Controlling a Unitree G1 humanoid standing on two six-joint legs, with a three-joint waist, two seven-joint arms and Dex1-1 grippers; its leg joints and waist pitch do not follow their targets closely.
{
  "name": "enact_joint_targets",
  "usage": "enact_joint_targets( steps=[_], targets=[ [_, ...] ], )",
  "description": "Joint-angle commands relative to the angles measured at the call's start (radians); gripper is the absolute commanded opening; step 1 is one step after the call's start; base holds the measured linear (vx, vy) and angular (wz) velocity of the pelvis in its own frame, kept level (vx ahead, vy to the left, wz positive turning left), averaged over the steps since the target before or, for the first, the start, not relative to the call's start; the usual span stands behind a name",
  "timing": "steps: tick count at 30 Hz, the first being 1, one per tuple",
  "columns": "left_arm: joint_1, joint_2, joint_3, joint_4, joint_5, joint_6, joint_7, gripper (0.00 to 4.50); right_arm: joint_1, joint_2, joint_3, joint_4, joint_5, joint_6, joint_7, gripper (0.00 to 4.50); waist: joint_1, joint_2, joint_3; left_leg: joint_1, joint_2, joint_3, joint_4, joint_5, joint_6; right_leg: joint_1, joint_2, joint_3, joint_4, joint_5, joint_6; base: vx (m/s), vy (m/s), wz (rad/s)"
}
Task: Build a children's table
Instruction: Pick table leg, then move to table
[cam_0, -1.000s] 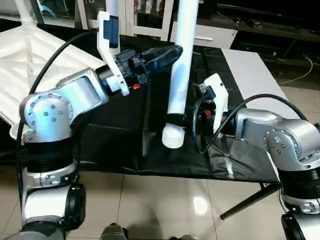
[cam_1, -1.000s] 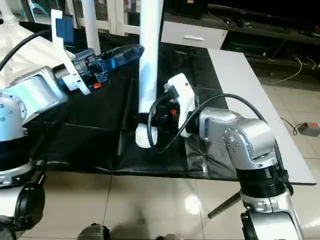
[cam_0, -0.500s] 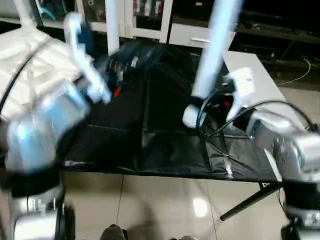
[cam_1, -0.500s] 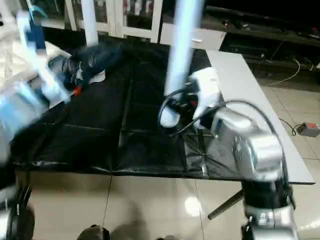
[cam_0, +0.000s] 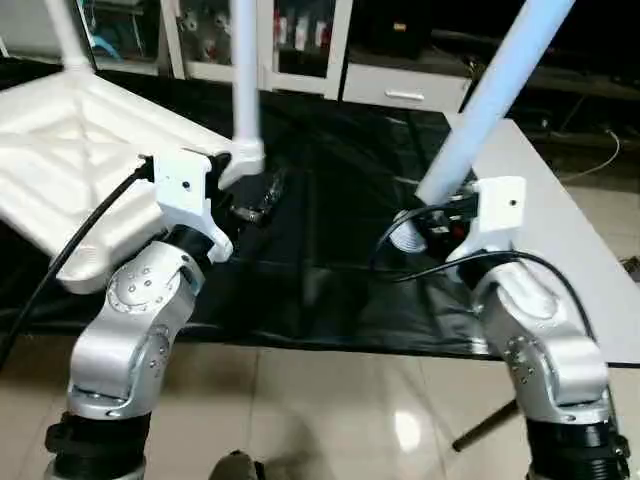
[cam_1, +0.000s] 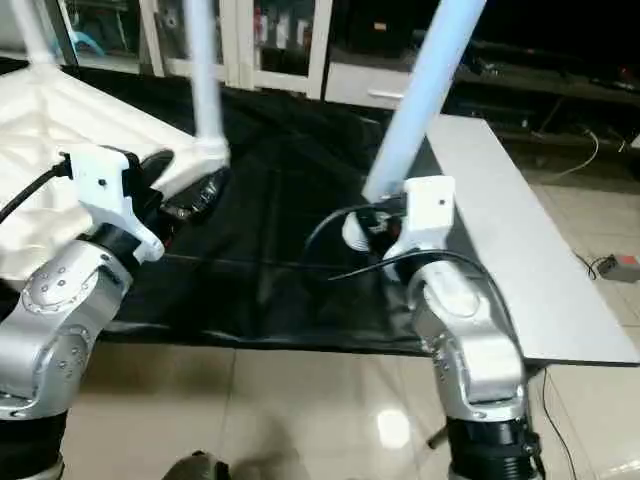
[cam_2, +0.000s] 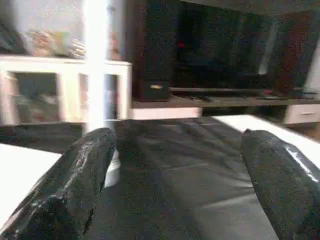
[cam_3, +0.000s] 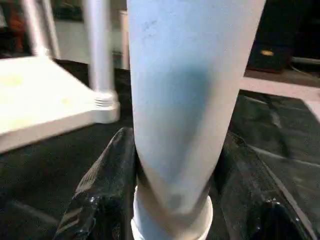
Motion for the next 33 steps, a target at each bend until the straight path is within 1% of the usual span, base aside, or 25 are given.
enact_joint_targets(
  steps=[1, 4, 5, 6, 7, 8, 10, 11, 12, 13, 16, 17, 18, 19, 20, 21, 22, 23, 24, 26, 27, 28, 29, 30, 33],
  targets=[
    [0.005, -0.006, -0.012, 0.017, 0.024, -0.022, 0.007, 4.5, 0.016, -0.007, -0.014, -0.017, 0.002, -0.017, 0.007, 1.84, -0.055, 0.034, -0.081, 0.078, 0.075, -0.022, -0.184, -0.306, 0.085, -0.027, 0.072, -0.087, 0.107, -0.172, 0.001, -0.073, 0.226, 0.09],
    [0.016, 0.006, -0.009, 0.018, 0.035, -0.026, 0.01, 4.5, 0.034, 0.004, -0.017, -0.014, 0.005, -0.012, 0.012, 1.84, -0.053, -0.003, -0.071, 0.065, 0.099, 0.016, -0.219, -0.497, -0.059, 0.003, 0.013, -0.076, 0.076, -0.18, -0.035, -0.09, 0.135, 0.08],
    [0.024, 0.011, -0.003, 0.018, 0.042, -0.023, 0.019, 4.5, 0.045, 0.011, -0.015, -0.012, 0.002, -0.012, 0.016, 1.84, 0.004, -0.044, -0.08, -0.006, 0.023, -0.078, 0.152, -0.332, -0.123, 0.0, -0.307, 0.168, -0.166, -0.582, -0.033, -0.034, 0.128, -0.08],
    [0.025, 0.011, -0.003, 0.018, 0.043, -0.022, 0.021, 4.5, 0.046, 0.012, -0.015, -0.011, 0.001, -0.012, 0.017, 1.84, -0.018, -0.022, -0.082, -0.064, 0.018, -0.15, 0.207, -0.253, -0.122, 0.04, -0.333, 0.181, -0.154, -0.624, -0.036, -0.034, 0.128, -0.08],
    [0.027, 0.013, -0.002, 0.021, 0.05, -0.02, 0.026, 4.5, 0.051, 0.017, -0.013, -0.008, -0.003, -0.016, 0.019, 1.84, -0.027, -0.035, -0.07, -0.103, -0.01, -0.172, 0.215, -0.161, -0.189, 0.083, -0.261, 0.071, -0.132, -0.649, -0.015, -0.031, 0.235, -0.42],
    [0.026, 0.005, 0.002, 0.042, 0.062, -0.03, 0.025, 4.5, 0.051, 0.02, -0.006, 0.005, -0.005, -0.03, 0.015, 1.84, -0.026, -0.036, -0.057, -0.045, 0.01, -0.164, 0.177, -0.196, -0.191, 0.061, -0.241, 0.037, -0.141, -0.647, -0.098, -0.094, 0.286, -0.31],
    [0.021, 0.001, 0.005, 0.053, 0.069, -0.042, 0.025, 4.5, 0.052, 0.019, 0.001, 0.012, -0.01, -0.038, 0.016, 1.84, -0.025, -0.025, -0.059, -0.005, 0.032, -0.146, 0.081, -0.2, -0.132, 0.064, -0.192, 0.001, -0.14, -0.613, -0.176, -0.099, 0.296, -0.14],
    [0.009, 0.0, 0.01, 0.07, 0.074, -0.057, 0.025, 4.5, 0.054, 0.017, 0.014, 0.021, -0.021, -0.046, 0.021, 1.84, -0.088, 0.051, -0.072, 0.076, 0.038, -0.142, -0.087, -0.262, 0.024, -0.008, 0.033, -0.073, 0.011, -0.393, -0.149, -0.116, 0.308, 0.11],
    [0.007, 0.0, 0.011, 0.073, 0.074, -0.058, 0.025, 4.5, 0.055, 0.017, 0.016, 0.022, -0.024, -0.047, 0.023, 1.84, -0.111, 0.049, -0.079, 0.088, 0.045, -0.15, -0.109, -0.28, 0.068, -0.015, 0.058, -0.091, 0.08, -0.294, -0.115, -0.116, 0.308, 0.11],
    [0.001, 0.0, 0.015, 0.081, 0.072, -0.062, 0.024, 4.5, 0.06, 0.016, 0.024, 0.023, -0.03, -0.047, 0.028, 1.84, -0.112, 0.065, -0.075, 0.087, 0.046, -0.14, -0.129, -0.349, 0.112, -0.027, 0.069, -0.101, 0.14, -0.189, -0.081, -0.118, 0.278, 0.1],
    [-0.002, 0.003, 0.02, 0.091, 0.071, -0.068, 0.022, 4.5, 0.07, 0.016, 0.032, 0.021, -0.038, -0.051, 0.032, 1.84, -0.104, 0.037, -0.061, 0.084, 0.069, -0.124, -0.168, -0.511, 0.09, 0.0, 0.04, -0.096, 0.112, -0.127, -0.067, -0.107, 0.236, -0.01],
    [0.0, 0.004, 0.022, 0.096, 0.072, -0.071, 0.021, 4.5, 0.071, 0.018, 0.03, 0.02, -0.041, -0.052, 0.03, 1.84, -0.057, -0.039, -0.079, 0.045, 0.04, -0.079, -0.088, -0.504, -0.062, 0.041, -0.14, 0.048, -0.051, -0.372, -0.04, -0.116, 0.19, 0.17],
    [0.0, 0.003, 0.023, 0.1, 0.073, -0.072, 0.021, 4.5, 0.07, 0.02, 0.027, 0.02, -0.041, -0.052, 0.027, 1.84, -0.006, -0.027, -0.077, 0.04, 0.003, -0.096, 0.098, -0.375, -0.08, 0.021, -0.271, 0.153, -0.149, -0.468, -0.063, -0.116, 0.19, 0.17],
    [0.002, 0.001, 0.025, 0.106, 0.077, -0.076, 0.019, 4.5, 0.069, 0.023, 0.022, 0.02, -0.042, -0.053, 0.023, 1.84, -0.037, -0.03, -0.085, -0.057, -0.018, -0.178, 0.195, -0.229, -0.115, 0.098, -0.272, 0.168, -0.132, -0.519, -0.054, -0.082, 0.22, -0.13],
    [0.004, -0.001, 0.026, 0.113, 0.08, -0.082, 0.017, 4.5, 0.067, 0.024, 0.019, 0.022, -0.042, -0.055, 0.021, 1.84, -0.019, -0.024, -0.067, -0.061, -0.004, -0.183, 0.173, -0.18, -0.154, 0.099, -0.24, 0.126, -0.131, -0.499, -0.115, -0.077, 0.271, -0.32],
    [0.005, -0.004, 0.028, 0.129, 0.094, -0.102, 0.025, 4.5, 0.064, 0.025, 0.019, 0.025, -0.041, -0.058, 0.018, 1.84, -0.005, -0.012, -0.066, -0.004, 0.016, -0.173, 0.118, -0.192, -0.137, 0.078, -0.201, 0.093, -0.135, -0.429, -0.239, -0.077, 0.271, -0.32],
    [0.005, -0.004, 0.028, 0.129, 0.094, -0.102, 0.025, 4.5, 0.064, 0.025, 0.019, 0.025, -0.041, -0.058, 0.018, 1.84, -0.005, -0.012, -0.066, -0.004, 0.016, -0.173, 0.118, -0.192, -0.137, 0.078, -0.201, 0.093, -0.135, -0.429, -0.239, -0.111, 0.289, 0.03],
    [0.006, -0.005, 0.029, 0.135, 0.101, -0.109, 0.032, 4.5, 0.063, 0.025, 0.02, 0.025, -0.04, -0.058, 0.017, 1.84, -0.032, 0.032, -0.077, 0.055, 0.027, -0.144, -0.058, -0.147, -0.039, 0.061, -0.029, -0.001, -0.081, -0.34, -0.266, -0.113, 0.309, 0.25],
    [0.011, 0.011, -0.003, 0.134, 0.132, -0.122, 0.015, 4.5, 0.063, 0.026, 0.026, 0.021, -0.041, -0.059, 0.019, 1.84, -0.063, 0.073, -0.09, 0.116, 0.082, -0.151, -0.112, -0.289, -0.008, -0.024, 0.066, -0.034, 0.038, -0.194, -0.189, -0.113, 0.309, 0.25],
    [0.013, 0.016, -0.016, 0.132, 0.14, -0.122, 0.006, 4.5, 0.063, 0.025, 0.03, 0.021, -0.042, -0.059, 0.022, 1.84, -0.074, 0.076, -0.081, 0.074, 0.095, -0.17, -0.142, -0.39, -0.078, 0.001, 0.068, -0.043, 0.071, -0.074, -0.129, -0.087, 0.302, 0.13],
    [0.015, 0.011, -0.026, 0.129, 0.141, -0.114, 0.005, 4.5, 0.06, 0.026, 0.03, 0.022, -0.044, -0.061, 0.026, 1.84, -0.058, 0.088, -0.074, 0.078, 0.119, -0.19, -0.158, -0.576, -0.315, -0.004, 0.051, -0.028, 0.039, 0.037, -0.095, -0.08, 0.279, 0.07],
    [0.017, 0.002, -0.021, 0.129, 0.133, -0.107, 0.01, 4.5, 0.058, 0.026, 0.028, 0.024, -0.046, -0.061, 0.027, 1.84, -0.061, 0.09, -0.079, 0.092, 0.142, -0.209, -0.164, -0.59, -0.369, -0.005, 0.051, -0.026, 0.042, 0.025, -0.084, -0.08, 0.195, 0.15],
    [0.019, -0.003, -0.017, 0.13, 0.128, -0.103, 0.014, 4.5, 0.056, 0.026, 0.026, 0.026, -0.048, -0.061, 0.027, 1.84, -0.063, 0.082, -0.08, 0.098, 0.201, -0.24, -0.182, -0.566, -0.358, -0.011, 0.044, -0.019, 0.068, -0.047, -0.048, -0.076, 0.129, 0.15],
    [0.019, -0.003, -0.017, 0.13, 0.128, -0.103, 0.014, 4.5, 0.056, 0.026, 0.026, 0.026, -0.048, -0.061, 0.027, 1.84, -0.059, 0.079, -0.083, 0.099, 0.22, -0.249, -0.186, -0.525, -0.319, -0.021, 0.045, -0.019, 0.088, -0.08, -0.033, -0.076, 0.129, 0.15],
    [0.025, -0.005, 0.008, 0.16, 0.133, -0.096, 0.036, 4.5, 0.05, 0.024, 0.021, 0.033, -0.047, -0.058, 0.032, 1.84, -0.04, 0.074, -0.088, 0.057, 0.169, -0.194, -0.192, -0.488, -0.163, -0.013, 0.059, -0.029, 0.123, -0.124, -0.031, -0.102, 0.061, 0.12]
  ],
)
